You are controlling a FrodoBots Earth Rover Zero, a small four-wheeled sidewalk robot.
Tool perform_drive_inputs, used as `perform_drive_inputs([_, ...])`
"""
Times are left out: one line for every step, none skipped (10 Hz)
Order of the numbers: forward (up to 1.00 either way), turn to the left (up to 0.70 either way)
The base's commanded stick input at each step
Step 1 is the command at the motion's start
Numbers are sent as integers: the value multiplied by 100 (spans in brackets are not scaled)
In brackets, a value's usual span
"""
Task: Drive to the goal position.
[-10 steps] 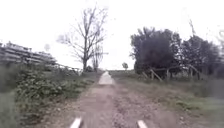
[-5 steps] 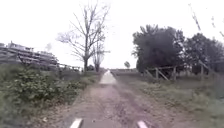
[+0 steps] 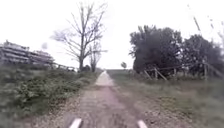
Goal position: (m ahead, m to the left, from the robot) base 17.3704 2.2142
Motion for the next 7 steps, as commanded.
perform_drive_inputs([70,0])
perform_drive_inputs([70,0])
perform_drive_inputs([70,0])
perform_drive_inputs([70,0])
perform_drive_inputs([70,0])
perform_drive_inputs([70,0])
perform_drive_inputs([70,0])
